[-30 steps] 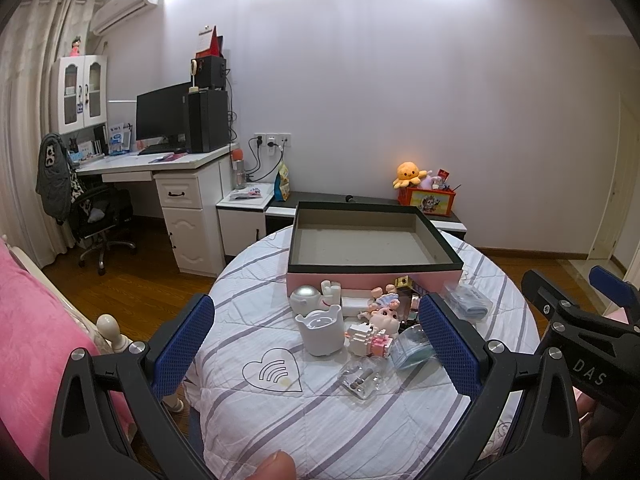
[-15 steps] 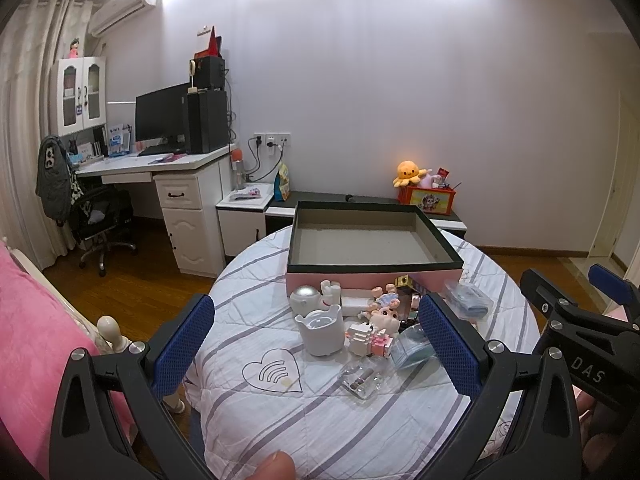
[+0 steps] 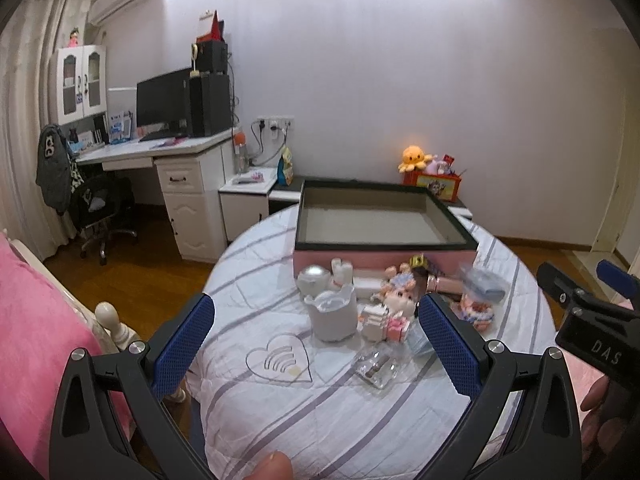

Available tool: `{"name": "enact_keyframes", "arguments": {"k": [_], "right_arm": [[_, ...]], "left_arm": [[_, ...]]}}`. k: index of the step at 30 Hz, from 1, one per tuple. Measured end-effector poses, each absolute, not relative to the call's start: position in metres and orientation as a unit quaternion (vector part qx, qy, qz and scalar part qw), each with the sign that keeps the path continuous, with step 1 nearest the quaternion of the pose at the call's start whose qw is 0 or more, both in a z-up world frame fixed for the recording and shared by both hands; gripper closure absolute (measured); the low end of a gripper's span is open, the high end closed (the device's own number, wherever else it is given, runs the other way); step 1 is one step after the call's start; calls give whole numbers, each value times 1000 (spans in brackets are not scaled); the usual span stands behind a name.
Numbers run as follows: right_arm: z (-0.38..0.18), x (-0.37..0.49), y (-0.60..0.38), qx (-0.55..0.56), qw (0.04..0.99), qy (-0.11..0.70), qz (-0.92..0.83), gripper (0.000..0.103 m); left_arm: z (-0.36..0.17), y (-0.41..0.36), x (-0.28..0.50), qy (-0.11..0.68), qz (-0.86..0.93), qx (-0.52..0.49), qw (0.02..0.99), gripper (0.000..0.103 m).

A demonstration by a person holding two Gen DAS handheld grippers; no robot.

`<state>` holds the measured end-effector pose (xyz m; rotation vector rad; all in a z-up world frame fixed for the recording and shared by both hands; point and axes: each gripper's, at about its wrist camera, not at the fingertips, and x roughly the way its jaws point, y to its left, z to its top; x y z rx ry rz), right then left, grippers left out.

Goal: Organize rigid objects
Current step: 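Grasp the clear glass jar with the left tool while the right tool grasps the clear teal-based bowl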

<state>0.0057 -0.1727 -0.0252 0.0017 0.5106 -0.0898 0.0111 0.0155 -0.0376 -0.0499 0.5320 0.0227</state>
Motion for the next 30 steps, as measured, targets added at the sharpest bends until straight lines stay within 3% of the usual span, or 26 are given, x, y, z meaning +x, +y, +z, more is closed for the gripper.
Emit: {"name": "enact_keyframes", "arguments": {"k": [14,30], "right_arm": [[-85,41,-190,1,943,332,-38,0],[-118,56,-187,0,929,368,-19,0]], "left_arm": [[-111,0,44,344,-16,-19,939,0],[-151,-23,91,399,-55,1,915,1]]}}
